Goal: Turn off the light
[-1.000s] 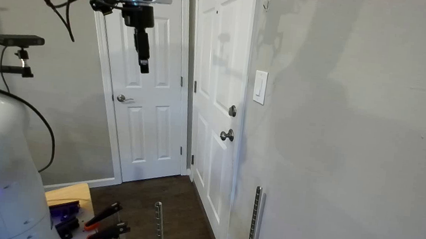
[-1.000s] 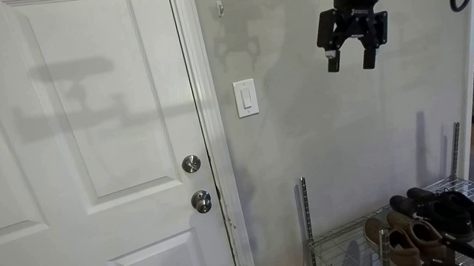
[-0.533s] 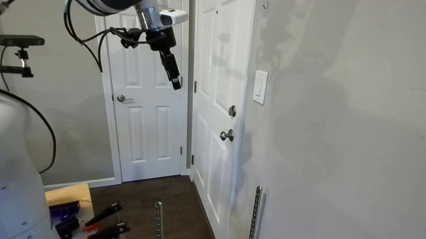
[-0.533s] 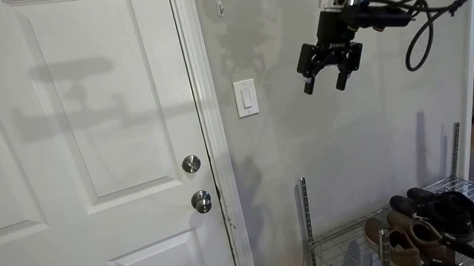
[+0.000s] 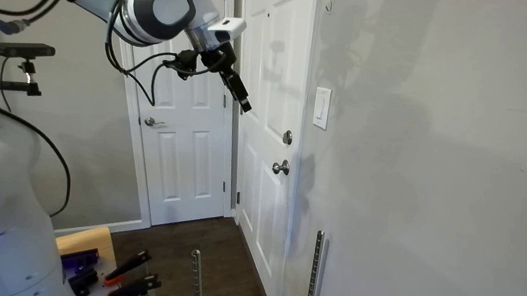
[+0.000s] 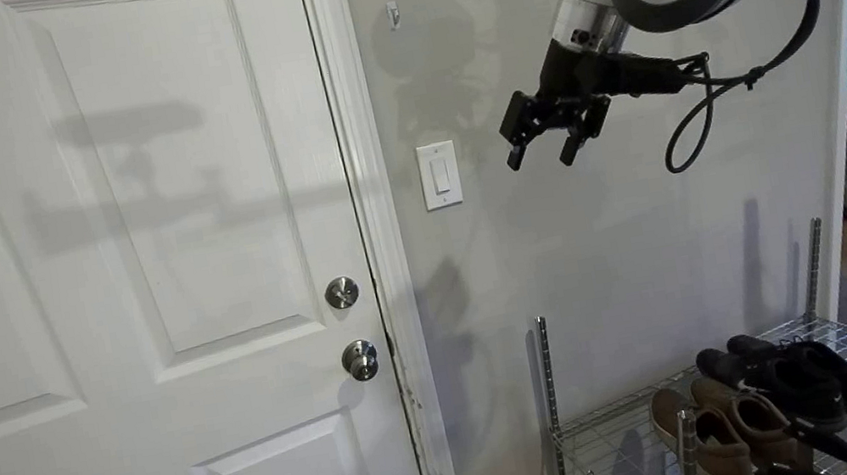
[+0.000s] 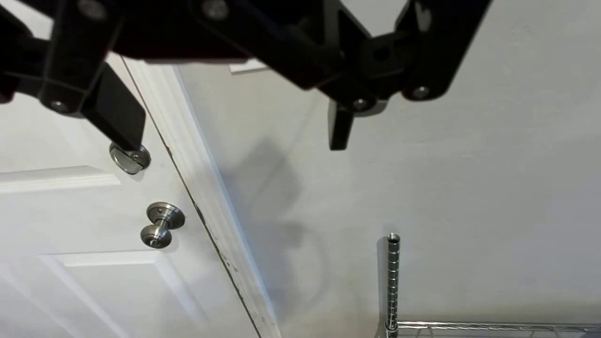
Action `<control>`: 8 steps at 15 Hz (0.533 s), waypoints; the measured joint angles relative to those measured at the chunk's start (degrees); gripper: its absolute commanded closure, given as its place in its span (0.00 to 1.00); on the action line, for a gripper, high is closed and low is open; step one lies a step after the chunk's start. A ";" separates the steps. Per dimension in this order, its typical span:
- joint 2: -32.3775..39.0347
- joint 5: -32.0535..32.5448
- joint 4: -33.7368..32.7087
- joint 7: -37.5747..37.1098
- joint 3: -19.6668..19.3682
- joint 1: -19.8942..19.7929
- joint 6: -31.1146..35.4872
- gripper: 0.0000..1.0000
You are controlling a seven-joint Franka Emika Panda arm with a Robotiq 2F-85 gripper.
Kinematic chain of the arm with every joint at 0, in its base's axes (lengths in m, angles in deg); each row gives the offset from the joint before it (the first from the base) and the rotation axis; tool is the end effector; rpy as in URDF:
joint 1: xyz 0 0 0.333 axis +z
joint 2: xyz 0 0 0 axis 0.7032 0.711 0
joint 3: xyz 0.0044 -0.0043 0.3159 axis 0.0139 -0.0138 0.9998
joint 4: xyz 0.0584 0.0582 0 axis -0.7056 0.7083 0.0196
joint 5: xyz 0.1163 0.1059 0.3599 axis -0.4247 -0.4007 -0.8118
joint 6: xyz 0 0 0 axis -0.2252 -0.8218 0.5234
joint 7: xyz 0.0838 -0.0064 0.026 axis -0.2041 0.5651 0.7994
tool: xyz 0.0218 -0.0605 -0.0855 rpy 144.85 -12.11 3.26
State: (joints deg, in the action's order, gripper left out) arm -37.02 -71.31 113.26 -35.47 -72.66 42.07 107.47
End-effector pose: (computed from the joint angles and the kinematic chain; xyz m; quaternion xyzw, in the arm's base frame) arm 0.3890 0.1071 0.5086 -0.9521 0.1366 -0.2696 0.0454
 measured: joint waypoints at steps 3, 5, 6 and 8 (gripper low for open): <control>-0.24 0.00 -0.03 0.00 -0.04 0.15 -0.06 0.00; -0.36 0.00 -0.04 0.00 -0.04 0.19 0.04 0.00; -0.59 0.12 0.00 0.00 -0.01 0.24 0.94 0.00; -1.01 0.92 0.67 0.01 0.19 0.26 5.75 0.00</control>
State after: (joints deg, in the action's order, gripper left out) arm -38.03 -70.39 113.93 -35.47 -72.47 42.33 113.22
